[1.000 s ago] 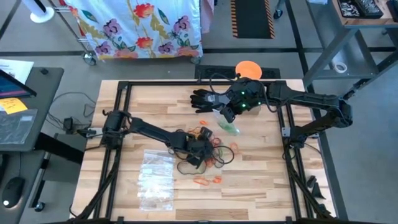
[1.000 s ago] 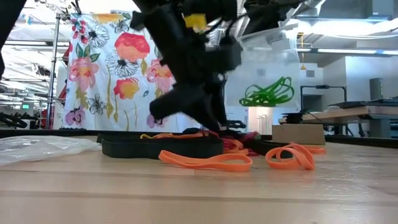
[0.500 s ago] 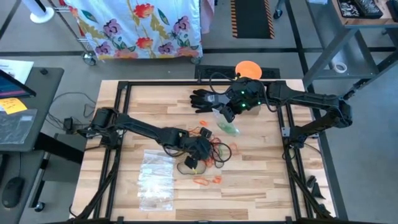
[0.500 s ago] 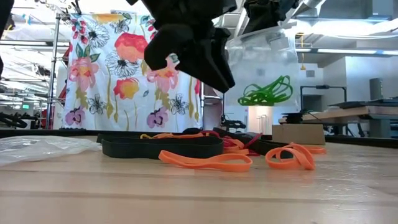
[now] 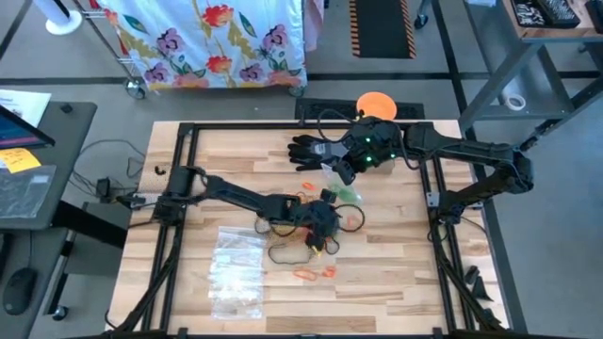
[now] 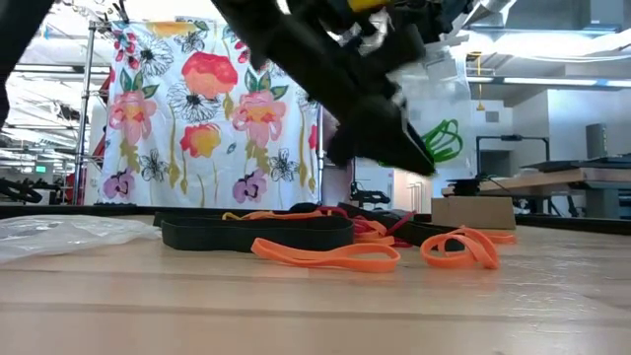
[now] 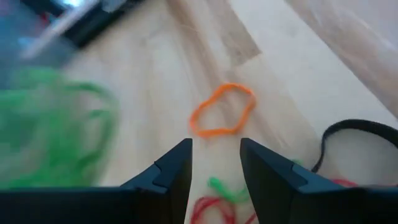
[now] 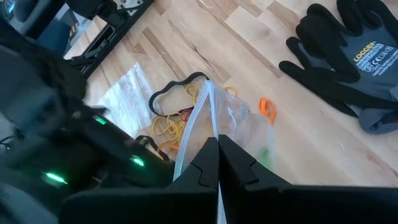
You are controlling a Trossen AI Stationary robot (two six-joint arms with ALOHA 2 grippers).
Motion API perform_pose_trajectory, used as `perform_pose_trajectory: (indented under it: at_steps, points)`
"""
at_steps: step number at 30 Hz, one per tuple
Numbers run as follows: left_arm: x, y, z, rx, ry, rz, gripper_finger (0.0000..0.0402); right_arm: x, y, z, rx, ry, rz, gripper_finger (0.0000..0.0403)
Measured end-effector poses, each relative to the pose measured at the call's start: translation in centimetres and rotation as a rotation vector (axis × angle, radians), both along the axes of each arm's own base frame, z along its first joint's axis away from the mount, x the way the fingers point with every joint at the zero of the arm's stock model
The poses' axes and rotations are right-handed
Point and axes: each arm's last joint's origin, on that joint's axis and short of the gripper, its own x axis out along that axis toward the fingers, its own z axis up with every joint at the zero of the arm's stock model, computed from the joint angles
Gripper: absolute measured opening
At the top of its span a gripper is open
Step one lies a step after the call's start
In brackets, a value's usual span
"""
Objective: Sort rubber bands
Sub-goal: Put the green rubber band into the transparent zip bag
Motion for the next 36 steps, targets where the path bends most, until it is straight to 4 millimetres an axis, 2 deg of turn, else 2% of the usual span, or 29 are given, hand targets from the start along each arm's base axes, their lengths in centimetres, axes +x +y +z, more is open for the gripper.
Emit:
perform_pose_trajectory:
  at_steps: [4, 8, 13, 19, 28, 36]
  points:
    - [1.0, 0.1, -3.5, 0.069, 0.116, -0.048, 0.0133, 0.0, 0.0, 0.0, 0.000, -0.001, 0.000, 0.0000]
    - [1.5, 0.5, -3.9, 0.107, 0.173, -0.089, 0.0133, 0.0, 0.0, 0.0, -0.001, -0.002, 0.000, 0.0000]
    - [1.4, 1.3, -4.0, 0.083, 0.200, -0.126, 0.0133, 0.0, 0.0, 0.0, -0.001, -0.002, 0.000, 0.0000]
    - [0.9, 1.8, -4.0, 0.074, 0.317, -0.140, 0.0133, 0.0, 0.0, 0.0, -0.001, -0.002, 0.000, 0.0000]
    - [1.7, 1.9, -2.8, 0.093, 0.308, -0.167, 0.0127, 0.0, 0.0, 0.0, 0.000, -0.001, 0.000, 0.0000]
    - [1.7, 2.9, -2.4, 0.041, 0.359, -0.184, 0.0117, 0.0, 0.0, 0.0, -0.001, -0.001, 0.000, 0.0000]
